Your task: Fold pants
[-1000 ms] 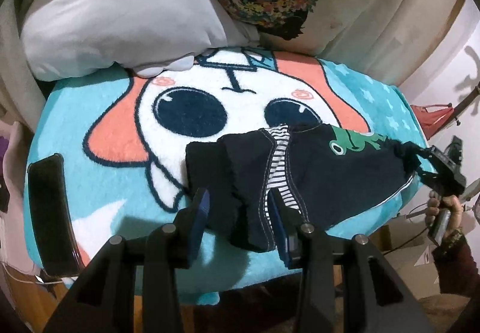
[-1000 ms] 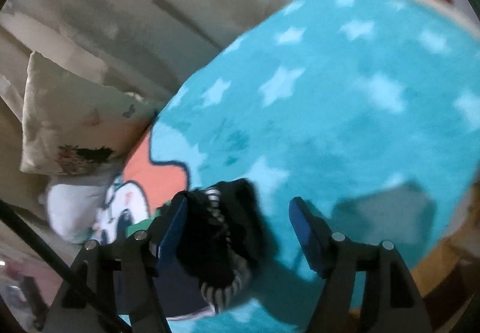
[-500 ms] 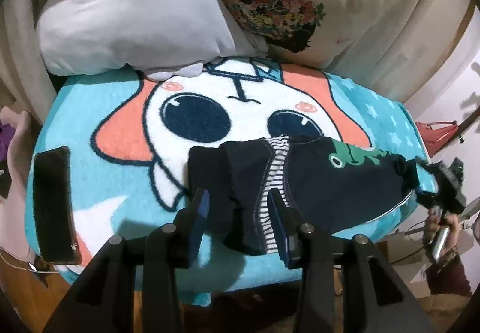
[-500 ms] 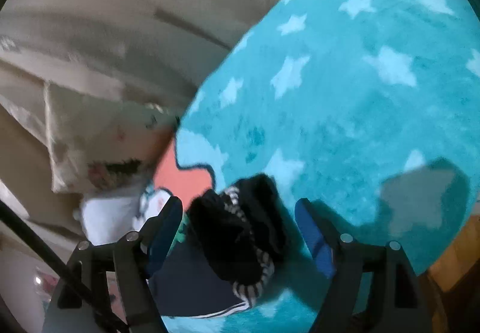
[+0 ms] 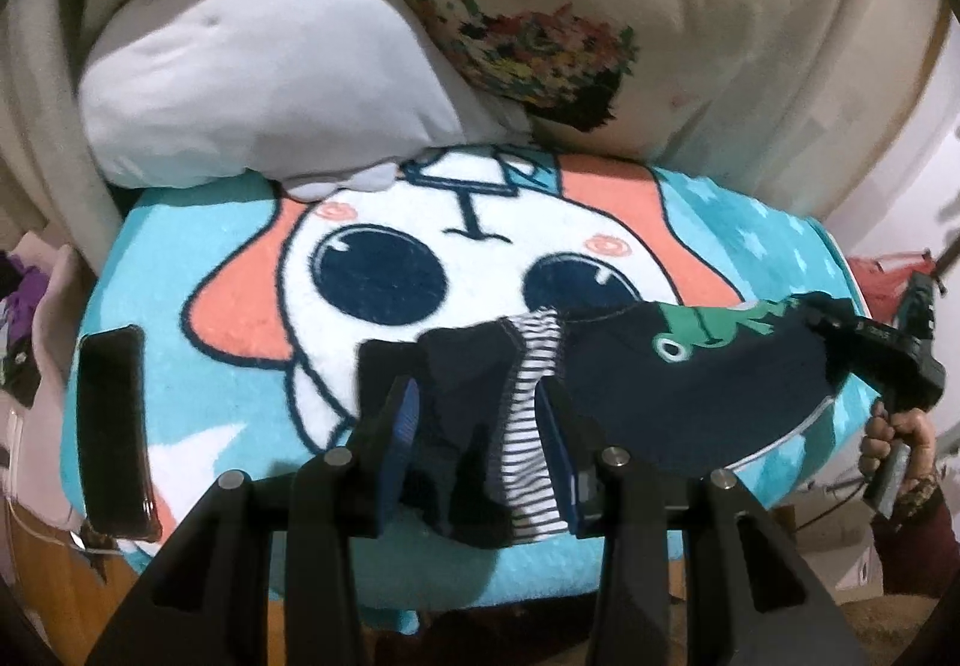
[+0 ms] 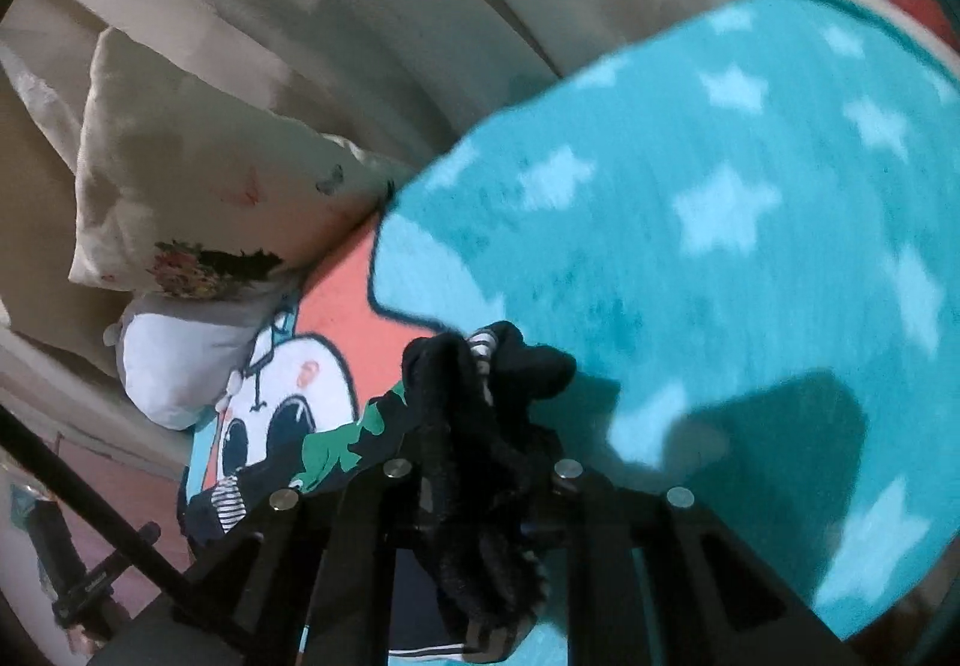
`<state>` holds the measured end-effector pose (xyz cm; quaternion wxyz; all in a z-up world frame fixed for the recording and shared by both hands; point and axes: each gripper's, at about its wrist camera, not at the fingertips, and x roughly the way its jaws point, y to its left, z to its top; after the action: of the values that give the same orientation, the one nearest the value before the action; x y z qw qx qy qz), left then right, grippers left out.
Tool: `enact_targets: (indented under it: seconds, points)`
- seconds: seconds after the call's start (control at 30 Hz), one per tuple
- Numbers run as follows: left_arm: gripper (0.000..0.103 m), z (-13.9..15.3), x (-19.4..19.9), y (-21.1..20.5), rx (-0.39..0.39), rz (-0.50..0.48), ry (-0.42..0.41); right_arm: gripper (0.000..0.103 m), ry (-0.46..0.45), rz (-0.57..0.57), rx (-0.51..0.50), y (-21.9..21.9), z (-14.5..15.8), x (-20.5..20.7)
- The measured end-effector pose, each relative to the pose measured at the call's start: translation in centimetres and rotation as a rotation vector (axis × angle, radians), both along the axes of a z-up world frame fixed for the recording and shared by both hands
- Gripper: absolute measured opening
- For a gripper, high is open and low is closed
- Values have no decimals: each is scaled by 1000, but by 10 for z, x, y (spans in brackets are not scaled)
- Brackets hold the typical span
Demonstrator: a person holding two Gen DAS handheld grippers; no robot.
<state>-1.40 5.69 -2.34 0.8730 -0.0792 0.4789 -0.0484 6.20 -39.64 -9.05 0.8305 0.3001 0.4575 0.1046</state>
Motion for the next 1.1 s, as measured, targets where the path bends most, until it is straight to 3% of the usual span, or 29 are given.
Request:
enact_targets:
  seconds: [0.27,0.37,0.43,0.47,0.63,0.77,0.83,0.97,1.1]
  points:
    - [39,-3,5,5,-8,119,18,16,29,-38,-44,-42,-6,28]
    - [40,-10,10,2,-12,139,50,29,88,-67,-96,-58,-26,37]
    - [40,-13,14,-2,-5,144,66,56,115,-94,-129,-68,-32,41]
    - [40,-14,17,-5,-5,142,71,60,115,-102,-132,-72,-32,41]
    - [40,-11,30,-25,-50,76,53,62,35,-169,-253,-76,6,29]
    - [44,-22,49,-48,-51,2,44,62,-62,-145,-238,-51,43,15]
    - [44,-40,64,-52,-63,-3,85,62,-73,-89,-200,-29,47,11]
    - [43,-77,84,-40,-89,49,157,62,-21,87,-148,33,24,8]
    - [44,-88,87,-38,-59,39,143,62,33,196,-139,85,0,2]
